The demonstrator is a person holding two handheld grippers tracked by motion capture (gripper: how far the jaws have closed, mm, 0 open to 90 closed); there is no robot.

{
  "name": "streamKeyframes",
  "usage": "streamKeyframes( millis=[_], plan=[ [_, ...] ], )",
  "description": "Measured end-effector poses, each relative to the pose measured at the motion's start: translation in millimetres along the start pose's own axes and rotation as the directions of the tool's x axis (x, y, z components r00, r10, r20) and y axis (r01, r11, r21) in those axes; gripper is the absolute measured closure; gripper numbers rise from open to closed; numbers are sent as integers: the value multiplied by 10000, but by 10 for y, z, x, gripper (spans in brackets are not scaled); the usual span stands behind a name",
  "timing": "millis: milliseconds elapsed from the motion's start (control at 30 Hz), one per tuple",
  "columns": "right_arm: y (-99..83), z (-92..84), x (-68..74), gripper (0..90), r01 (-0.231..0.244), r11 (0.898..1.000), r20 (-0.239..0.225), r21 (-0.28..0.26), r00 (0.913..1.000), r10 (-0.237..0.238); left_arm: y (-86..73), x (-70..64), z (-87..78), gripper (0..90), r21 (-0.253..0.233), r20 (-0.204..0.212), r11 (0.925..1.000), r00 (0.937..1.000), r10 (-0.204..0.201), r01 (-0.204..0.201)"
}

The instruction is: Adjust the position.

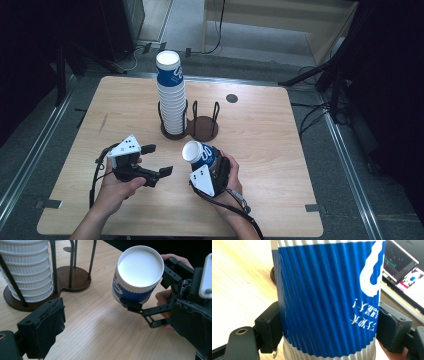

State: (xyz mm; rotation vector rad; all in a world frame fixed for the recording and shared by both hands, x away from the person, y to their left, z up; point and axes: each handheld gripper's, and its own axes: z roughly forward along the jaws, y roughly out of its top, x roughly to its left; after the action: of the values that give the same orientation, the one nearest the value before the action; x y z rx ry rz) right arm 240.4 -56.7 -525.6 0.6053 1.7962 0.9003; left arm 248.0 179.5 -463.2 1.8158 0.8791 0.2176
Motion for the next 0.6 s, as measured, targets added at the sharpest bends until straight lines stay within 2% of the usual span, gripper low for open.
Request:
streamKeyframes(
  millis=[333, 600],
  plan=[
    [26, -33, 98, 192, 761, 9965, 127, -342, 9970, -757, 4, -74, 60, 11, 202, 223, 9996, 9996, 172, -177],
    [56, -77, 196, 192, 1372, 9877, 81, -752, 9905, -1370, 1, -143, 117, 11, 458, 477, 9983, 9983, 343, -365]
  ],
)
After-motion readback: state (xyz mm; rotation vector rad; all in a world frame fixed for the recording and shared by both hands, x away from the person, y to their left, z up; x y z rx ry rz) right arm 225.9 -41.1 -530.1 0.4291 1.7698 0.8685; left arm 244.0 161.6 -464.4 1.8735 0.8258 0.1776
